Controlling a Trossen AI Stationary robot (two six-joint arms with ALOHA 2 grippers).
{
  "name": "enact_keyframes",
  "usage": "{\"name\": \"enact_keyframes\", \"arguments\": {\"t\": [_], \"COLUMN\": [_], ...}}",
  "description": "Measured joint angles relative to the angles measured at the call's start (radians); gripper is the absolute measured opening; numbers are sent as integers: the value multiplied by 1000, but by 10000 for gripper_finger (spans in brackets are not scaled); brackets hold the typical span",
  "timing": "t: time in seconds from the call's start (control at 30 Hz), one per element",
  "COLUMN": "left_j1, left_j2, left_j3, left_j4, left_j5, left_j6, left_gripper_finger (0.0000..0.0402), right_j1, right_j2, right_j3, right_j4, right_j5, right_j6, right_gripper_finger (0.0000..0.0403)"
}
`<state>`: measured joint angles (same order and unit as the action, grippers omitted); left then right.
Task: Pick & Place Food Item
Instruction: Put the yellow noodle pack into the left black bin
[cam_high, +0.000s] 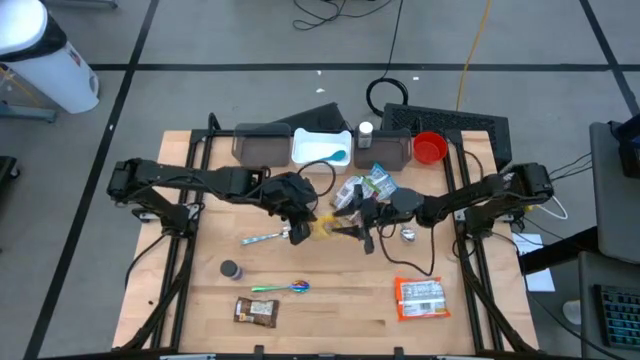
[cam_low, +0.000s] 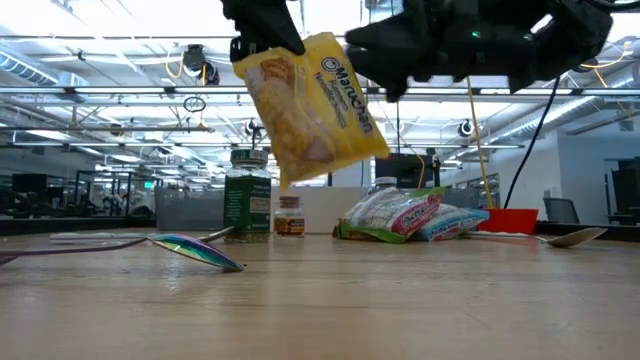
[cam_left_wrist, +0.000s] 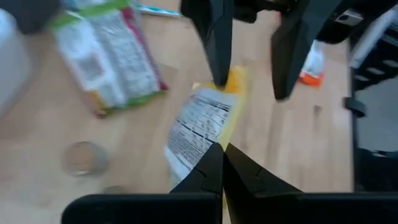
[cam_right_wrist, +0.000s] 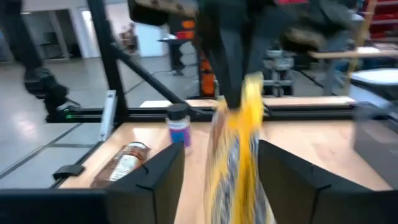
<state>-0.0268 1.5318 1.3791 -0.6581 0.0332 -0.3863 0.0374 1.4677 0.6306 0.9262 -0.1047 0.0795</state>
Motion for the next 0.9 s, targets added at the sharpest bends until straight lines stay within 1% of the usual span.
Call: {"name": "enact_keyframes", "arguments": {"t": [0.13,0.27,0.4,0.5,0.6,0.7,0.9], "left_j1": [39,109,221,324,442,555,768], "left_j2": [0,-16,-57,-99,-136,-147,-138], "left_j3": [119,236,316,338,343,343,342], "left_j4": [-127,-233,-298,-336,-340,-337,-350], "left_j5": [-68,-134,-175,-198,-199,-179,-72], "left_j6": [30,52,63,63,49,36,36], "left_gripper_finger": [1,1,1,1,1,1,0], "right_j1": [-5,-3,-3,-3,-3,-4,-5], "right_j2": [-93,-191,-264,-295,-313,-316,-311], "right_j3": [-70,-156,-237,-284,-309,-315,-313], "right_j4": [-2,5,86,160,180,180,185], "right_j5": [100,203,213,213,214,216,214], "right_j6": [12,11,14,17,17,14,14], "right_gripper_finger": [211,217,213,208,204,204,204]}}
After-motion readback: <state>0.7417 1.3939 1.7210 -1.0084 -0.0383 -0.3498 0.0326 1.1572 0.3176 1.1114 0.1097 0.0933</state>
